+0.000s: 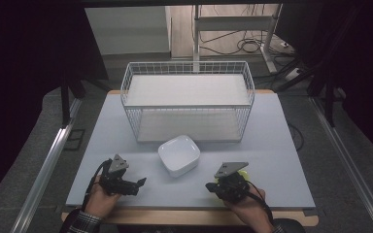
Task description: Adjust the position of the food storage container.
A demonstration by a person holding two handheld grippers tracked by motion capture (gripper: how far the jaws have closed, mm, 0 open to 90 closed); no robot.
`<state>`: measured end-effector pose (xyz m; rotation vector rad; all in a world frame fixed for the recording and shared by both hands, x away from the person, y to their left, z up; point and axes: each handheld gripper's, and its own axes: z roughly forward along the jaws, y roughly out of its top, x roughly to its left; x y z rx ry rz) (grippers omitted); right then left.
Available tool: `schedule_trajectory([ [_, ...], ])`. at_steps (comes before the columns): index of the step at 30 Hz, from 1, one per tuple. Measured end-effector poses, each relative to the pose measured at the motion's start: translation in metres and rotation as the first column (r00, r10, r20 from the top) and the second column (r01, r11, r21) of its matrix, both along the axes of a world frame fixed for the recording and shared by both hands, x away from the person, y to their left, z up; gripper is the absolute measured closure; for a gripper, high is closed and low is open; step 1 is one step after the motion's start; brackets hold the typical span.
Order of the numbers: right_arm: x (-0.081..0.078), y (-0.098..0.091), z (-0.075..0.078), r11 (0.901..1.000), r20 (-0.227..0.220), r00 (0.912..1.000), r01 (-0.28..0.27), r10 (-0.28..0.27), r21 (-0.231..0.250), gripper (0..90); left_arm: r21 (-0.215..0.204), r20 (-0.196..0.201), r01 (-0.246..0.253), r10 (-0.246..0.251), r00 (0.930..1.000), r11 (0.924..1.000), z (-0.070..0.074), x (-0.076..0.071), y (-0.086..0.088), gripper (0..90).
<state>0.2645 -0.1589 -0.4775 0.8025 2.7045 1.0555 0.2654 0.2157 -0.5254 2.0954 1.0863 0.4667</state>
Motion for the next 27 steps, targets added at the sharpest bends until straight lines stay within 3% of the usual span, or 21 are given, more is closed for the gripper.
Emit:
schedule_trajectory([
  [17, 0.007, -0.044, 0.006, 0.9942, -0.022, 0.9939, 0.108, -0.108, -0.004, 89.9, 0.004, -0.007, 0.0, 0.0, 1.0, 1.0, -0.002, 0.0, 0.0, 0.5],
  [27, 0.012, -0.076, 0.008, 0.9812, -0.016, 0.9812, 0.192, -0.192, 0.015, 89.8, 0.005, -0.005, -0.008, 0.008, 1.0, 1.0, -0.001, 0.001, 0.001, 0.9],
])
